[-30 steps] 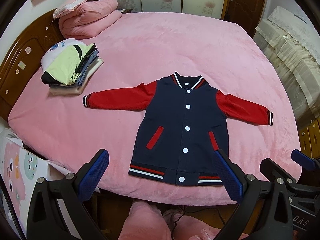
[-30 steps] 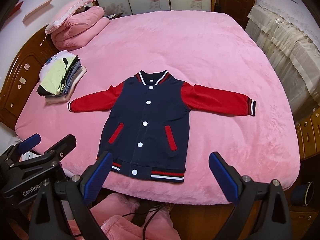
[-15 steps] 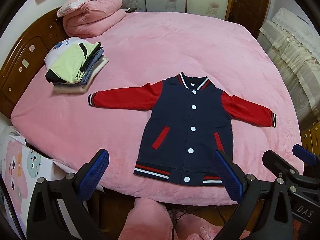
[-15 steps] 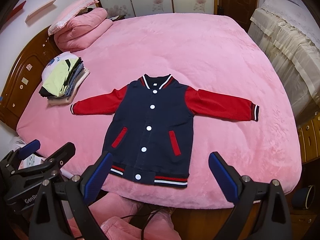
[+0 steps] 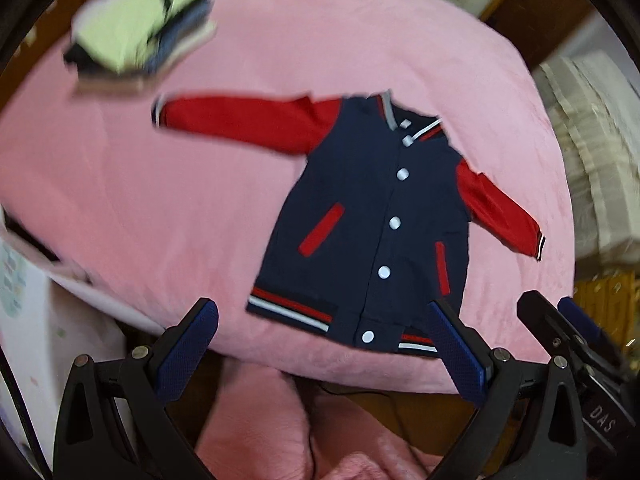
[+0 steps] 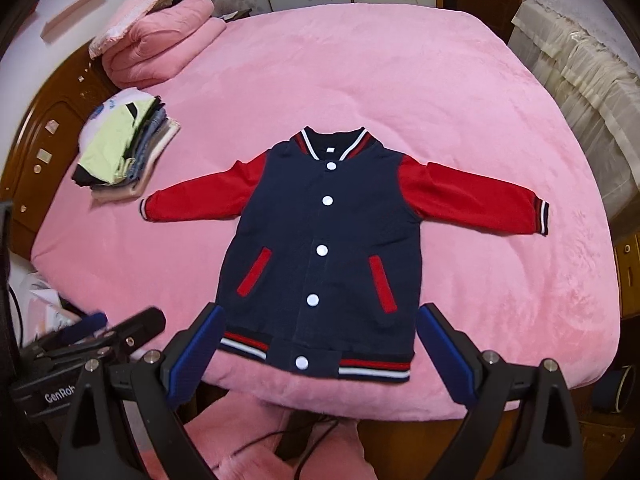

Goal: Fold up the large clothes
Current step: 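Grasp the striped cuff of a red sleeve with the left tool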

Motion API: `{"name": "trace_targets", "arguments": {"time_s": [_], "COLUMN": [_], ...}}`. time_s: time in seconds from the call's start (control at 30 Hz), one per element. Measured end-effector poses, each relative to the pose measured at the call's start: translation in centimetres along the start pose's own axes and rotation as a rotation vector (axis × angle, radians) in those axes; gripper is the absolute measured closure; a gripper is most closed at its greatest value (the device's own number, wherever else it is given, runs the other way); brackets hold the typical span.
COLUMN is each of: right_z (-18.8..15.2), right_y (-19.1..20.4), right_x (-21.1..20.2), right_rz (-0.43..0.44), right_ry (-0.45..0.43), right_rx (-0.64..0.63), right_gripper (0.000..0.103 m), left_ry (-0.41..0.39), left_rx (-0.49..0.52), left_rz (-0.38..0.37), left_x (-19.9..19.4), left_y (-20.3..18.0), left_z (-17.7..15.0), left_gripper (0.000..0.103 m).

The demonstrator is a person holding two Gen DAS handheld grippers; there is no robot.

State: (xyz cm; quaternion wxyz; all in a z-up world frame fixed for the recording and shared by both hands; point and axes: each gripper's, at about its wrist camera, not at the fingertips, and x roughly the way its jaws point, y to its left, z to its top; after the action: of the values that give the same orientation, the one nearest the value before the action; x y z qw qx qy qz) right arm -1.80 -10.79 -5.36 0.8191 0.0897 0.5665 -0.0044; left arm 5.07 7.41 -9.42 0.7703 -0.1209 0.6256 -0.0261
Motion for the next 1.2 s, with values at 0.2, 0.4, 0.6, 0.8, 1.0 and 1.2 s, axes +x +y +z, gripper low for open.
{"name": "trace_targets", "arguments": {"time_s": [0.2, 0.4, 0.6, 0.8, 1.0, 1.2], "right_z": [1.6, 4.8, 8.1, 9.0, 7.6, 7.3], "right_y": [4.3, 9.2, 12.3, 13.2, 13.6, 12.9], "right_x": [5.4, 11.6, 16.9, 21.7, 24.1, 23.9], "right_rz": [0.071, 0.164, 0.165, 0.164, 0.181, 0.222], "right_ry": [0.007, -0.016, -0.053, 0.009, 0.068, 0.053], "right_rx": [0.023, 0.032, 0.055, 0.207, 0.272, 0.323], "right_gripper": [0.006, 0.006, 0.007, 0.007, 0.007, 0.007], "left_ry": [0.092, 0.097, 0.047, -0.047, -0.106, -0.162], "left_rx": [-0.207, -0.383, -0.43, -0.502, -0.491, -0.485], "left_rz": [0.001, -0.01, -0.107, -0.274, -0.286, -0.144], "left_x": [6.6, 11.6, 15.7, 19.0, 21.1, 21.0], "left_y": [7.8, 17.1, 24.9, 29.1, 28.8, 26.3], "left_z": [4.3, 10.2, 16.4, 20.2, 21.4, 21.6], "left_gripper": [0.001, 0.001, 0.001, 0.007, 0.008, 0.064]}}
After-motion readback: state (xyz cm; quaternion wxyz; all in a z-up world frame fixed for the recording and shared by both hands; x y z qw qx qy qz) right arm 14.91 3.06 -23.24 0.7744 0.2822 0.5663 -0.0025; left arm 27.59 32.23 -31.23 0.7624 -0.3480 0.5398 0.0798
